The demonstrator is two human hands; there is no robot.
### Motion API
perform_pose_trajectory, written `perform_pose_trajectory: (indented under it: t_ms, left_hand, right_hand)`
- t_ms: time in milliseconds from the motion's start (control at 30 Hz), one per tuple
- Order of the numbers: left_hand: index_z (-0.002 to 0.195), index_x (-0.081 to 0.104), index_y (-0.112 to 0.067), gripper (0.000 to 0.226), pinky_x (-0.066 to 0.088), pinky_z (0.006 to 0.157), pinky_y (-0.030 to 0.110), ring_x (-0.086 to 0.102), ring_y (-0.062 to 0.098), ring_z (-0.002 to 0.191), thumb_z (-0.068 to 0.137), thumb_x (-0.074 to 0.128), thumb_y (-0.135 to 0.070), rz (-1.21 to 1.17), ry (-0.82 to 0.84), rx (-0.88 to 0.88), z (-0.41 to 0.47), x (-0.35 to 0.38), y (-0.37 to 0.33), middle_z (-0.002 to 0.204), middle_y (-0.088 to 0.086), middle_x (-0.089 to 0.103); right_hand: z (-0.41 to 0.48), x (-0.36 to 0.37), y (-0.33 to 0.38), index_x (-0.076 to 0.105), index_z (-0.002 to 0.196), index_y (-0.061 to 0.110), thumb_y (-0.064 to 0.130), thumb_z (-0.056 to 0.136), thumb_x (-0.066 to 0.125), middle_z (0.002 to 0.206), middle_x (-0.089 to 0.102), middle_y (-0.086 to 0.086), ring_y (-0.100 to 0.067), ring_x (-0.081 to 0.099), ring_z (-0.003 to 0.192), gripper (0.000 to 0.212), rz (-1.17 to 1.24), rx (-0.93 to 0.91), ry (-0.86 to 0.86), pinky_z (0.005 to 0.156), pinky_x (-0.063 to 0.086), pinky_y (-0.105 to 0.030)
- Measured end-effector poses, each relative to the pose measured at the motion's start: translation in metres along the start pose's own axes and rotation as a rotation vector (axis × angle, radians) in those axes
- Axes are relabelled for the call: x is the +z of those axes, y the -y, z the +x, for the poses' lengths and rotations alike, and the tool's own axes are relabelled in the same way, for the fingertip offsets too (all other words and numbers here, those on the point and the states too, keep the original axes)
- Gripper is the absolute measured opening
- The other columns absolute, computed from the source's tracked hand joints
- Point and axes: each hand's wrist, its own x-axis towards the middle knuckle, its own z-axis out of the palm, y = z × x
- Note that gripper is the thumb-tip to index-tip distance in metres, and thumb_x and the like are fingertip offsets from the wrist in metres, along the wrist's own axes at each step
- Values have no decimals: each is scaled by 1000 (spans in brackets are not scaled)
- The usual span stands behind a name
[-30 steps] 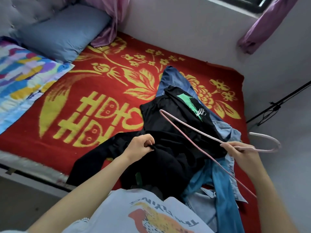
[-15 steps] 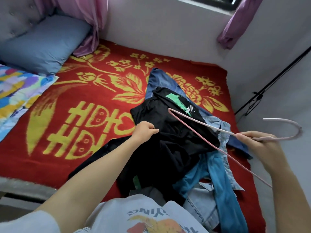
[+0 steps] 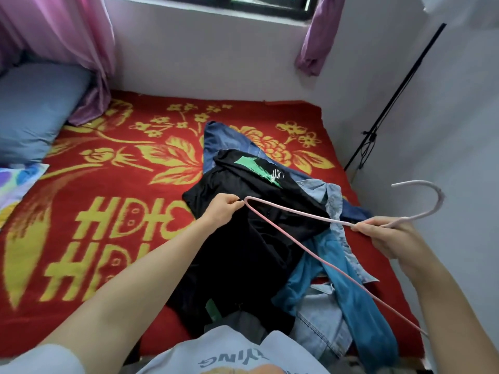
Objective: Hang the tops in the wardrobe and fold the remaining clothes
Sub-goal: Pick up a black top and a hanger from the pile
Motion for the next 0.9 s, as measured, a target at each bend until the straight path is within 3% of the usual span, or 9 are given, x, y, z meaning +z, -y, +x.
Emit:
perform_pose_trajectory:
  t_ms: [233, 433, 600, 767, 900]
  left_hand:
    - [63, 45, -6, 32, 20, 55, 32, 25, 15, 55, 90, 60, -15, 3, -59, 25, 8, -2, -10, 57, 2, 29]
    - [69, 53, 3, 29, 23, 53, 27, 27, 10, 53, 91, 59, -15, -46, -6, 64, 11, 5, -18, 58, 0, 32]
    - [59, 29, -16, 41, 23, 52, 27, 26, 9, 54, 93, 51, -12, 14, -13, 50, 16, 9, -18, 57, -5, 28]
    - [63, 32, -15, 32, 27, 60, 31, 33, 14, 64, 91, 44, -9, 54, 16, 20, 18, 11, -17, 61, -3, 34]
    - [66, 45, -15, 26, 30, 53, 28, 35, 10, 52, 90, 54, -21, 22, 56, -22, 17, 10, -15, 58, -6, 41]
  right_hand:
    - [-10, -3, -11, 68, 76, -3, 1, 86, 58, 37, 23, 6, -4, 17, 31, 15, 57, 77, 3, 33, 11, -10]
    - [-13, 1, -18, 68, 78, -3, 3, 86, 59, 36, 23, 6, -3, 16, 31, 13, 73, 121, -43, 30, 12, -12]
    - [-16, -2, -21, 68, 77, -2, 3, 86, 59, 35, 23, 7, -3, 15, 30, 14, 87, 141, -59, 31, 11, -11]
    - [-17, -3, -19, 67, 76, -2, 2, 87, 58, 34, 24, 7, -2, 17, 29, 14, 100, 160, -68, 31, 12, -9]
    - [-18, 0, -13, 67, 78, -3, 2, 87, 58, 34, 25, 8, -2, 17, 29, 13, 76, 137, -83, 29, 14, -10]
